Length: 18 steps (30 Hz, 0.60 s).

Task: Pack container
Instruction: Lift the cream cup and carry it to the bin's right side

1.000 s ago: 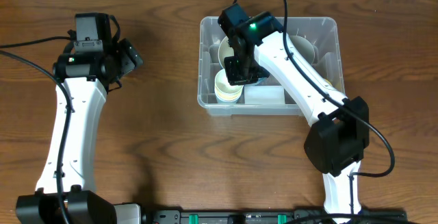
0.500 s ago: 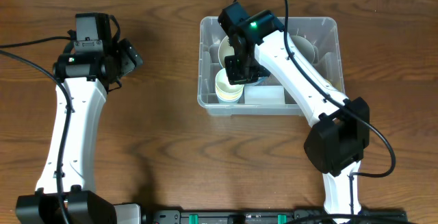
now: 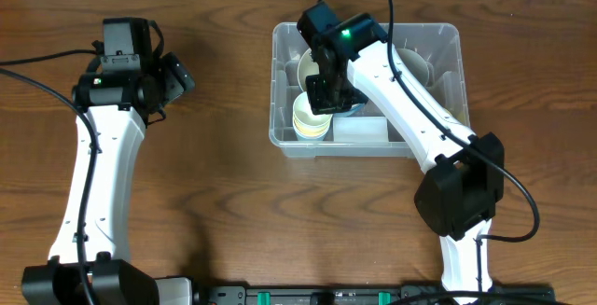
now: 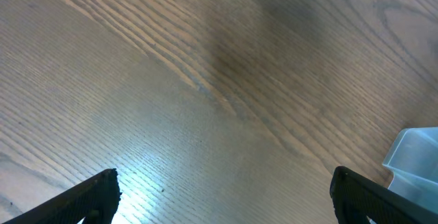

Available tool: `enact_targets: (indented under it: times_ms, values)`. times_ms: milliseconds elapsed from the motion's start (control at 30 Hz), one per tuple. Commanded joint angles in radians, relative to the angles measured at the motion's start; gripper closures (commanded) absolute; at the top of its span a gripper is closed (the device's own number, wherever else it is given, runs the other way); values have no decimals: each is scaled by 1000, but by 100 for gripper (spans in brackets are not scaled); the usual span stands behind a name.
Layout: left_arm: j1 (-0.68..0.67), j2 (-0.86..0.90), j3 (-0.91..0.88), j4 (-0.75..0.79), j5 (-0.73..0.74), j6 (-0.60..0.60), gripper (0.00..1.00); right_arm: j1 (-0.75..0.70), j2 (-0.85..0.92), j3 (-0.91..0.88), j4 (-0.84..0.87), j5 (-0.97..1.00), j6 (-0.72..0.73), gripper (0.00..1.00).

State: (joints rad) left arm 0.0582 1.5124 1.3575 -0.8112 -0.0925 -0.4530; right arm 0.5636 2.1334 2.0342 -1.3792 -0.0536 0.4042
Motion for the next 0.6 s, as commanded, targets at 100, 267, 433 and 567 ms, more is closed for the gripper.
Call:
enact_targets:
  times_ms: [100, 267, 433, 567]
  values:
    - [5, -16, 21, -4, -5, -13, 2, -2, -2, 71, 3, -3, -16, 99]
    - [5, -16, 21, -4, -5, -13, 2, -2, -2, 185, -32, 23, -16, 99]
    - [5, -16, 21, -4, -5, -13, 2, -3, -2, 297, -88, 43, -17, 99]
    - [5, -16, 21, -4, -5, -13, 2, -5, -2, 362, -140, 81, -16, 99]
